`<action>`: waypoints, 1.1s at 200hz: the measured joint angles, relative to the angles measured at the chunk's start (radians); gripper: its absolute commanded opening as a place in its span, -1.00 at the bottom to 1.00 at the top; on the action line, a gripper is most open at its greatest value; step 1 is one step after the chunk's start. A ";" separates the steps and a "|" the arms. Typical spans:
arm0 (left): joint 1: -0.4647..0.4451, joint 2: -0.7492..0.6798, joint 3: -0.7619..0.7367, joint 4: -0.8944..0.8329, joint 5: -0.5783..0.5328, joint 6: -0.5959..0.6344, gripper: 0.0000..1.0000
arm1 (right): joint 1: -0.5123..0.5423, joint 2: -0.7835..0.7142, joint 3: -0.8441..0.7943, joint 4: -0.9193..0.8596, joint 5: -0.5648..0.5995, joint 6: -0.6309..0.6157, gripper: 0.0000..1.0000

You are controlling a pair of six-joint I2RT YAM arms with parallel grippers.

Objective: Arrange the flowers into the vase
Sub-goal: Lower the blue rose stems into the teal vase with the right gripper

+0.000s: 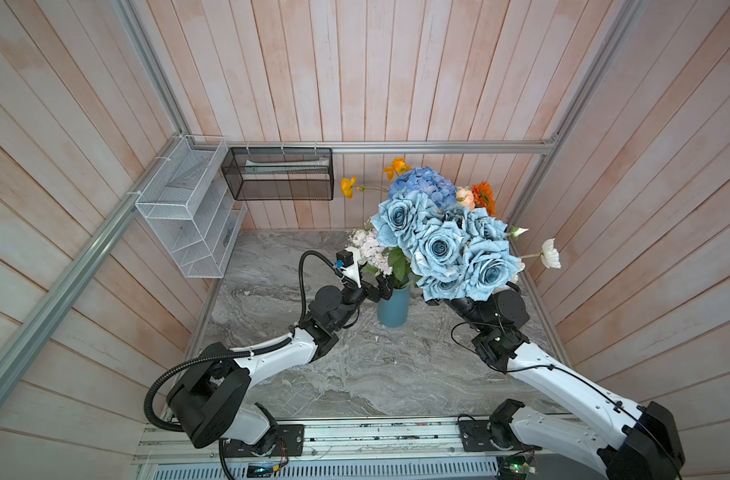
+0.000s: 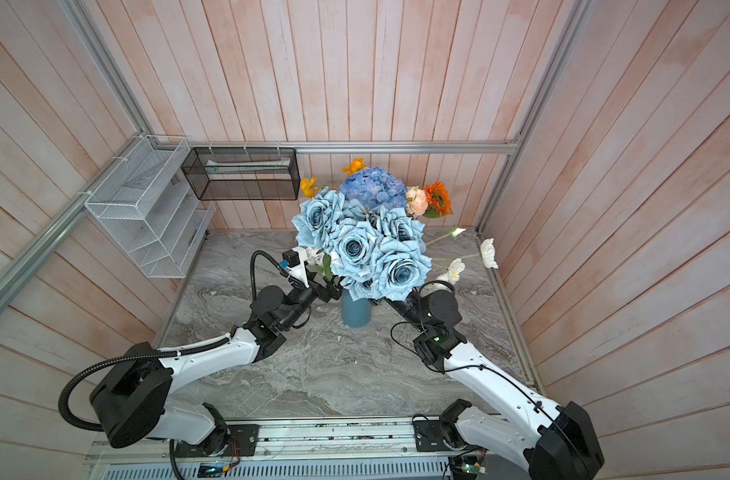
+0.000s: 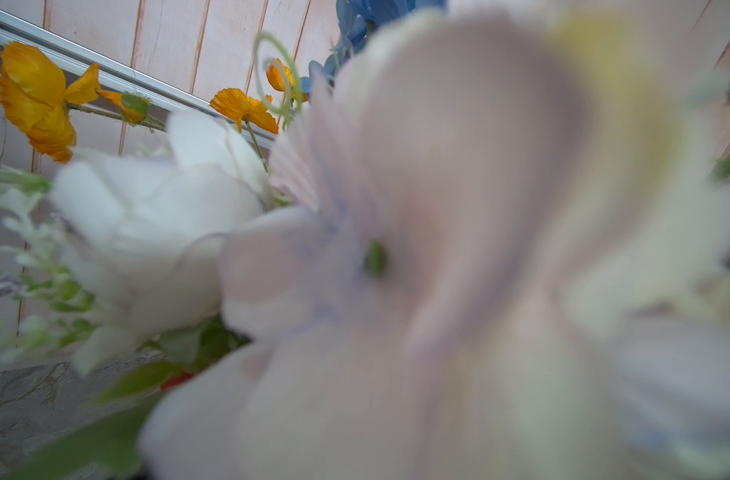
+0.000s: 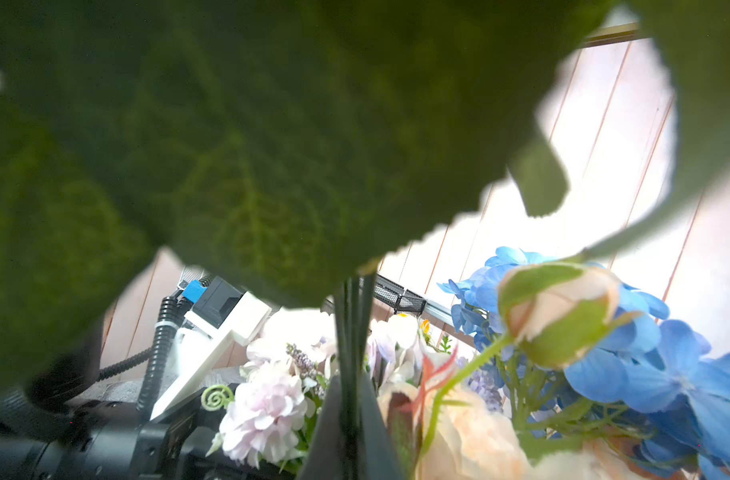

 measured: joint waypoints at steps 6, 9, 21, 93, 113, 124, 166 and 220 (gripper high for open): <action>0.000 0.000 0.000 0.000 0.000 -0.001 1.00 | -0.003 0.006 -0.005 0.008 -0.001 0.009 -1.00; 0.000 0.000 0.000 0.000 0.000 -0.002 1.00 | -0.004 0.009 -0.006 0.011 -0.003 0.011 -1.00; 0.000 0.000 0.000 0.000 0.000 -0.002 1.00 | -0.006 0.021 -0.018 0.023 -0.004 0.029 -1.00; 0.000 0.000 0.000 0.000 -0.001 -0.006 1.00 | -0.021 0.061 -0.100 0.069 -0.003 0.121 -1.00; 0.000 0.000 0.000 0.000 -0.001 -0.010 1.00 | -0.031 0.075 -0.111 0.082 -0.001 0.140 -1.00; 0.000 0.000 0.000 0.000 -0.001 -0.010 1.00 | -0.035 0.085 -0.113 0.084 0.001 0.148 -1.00; 0.000 0.000 0.000 -0.001 -0.001 -0.010 1.00 | -0.039 0.121 -0.130 0.099 0.005 0.175 -1.00; 0.000 0.000 0.000 -0.001 -0.001 -0.011 1.00 | -0.039 0.146 -0.132 0.076 0.036 0.193 -1.00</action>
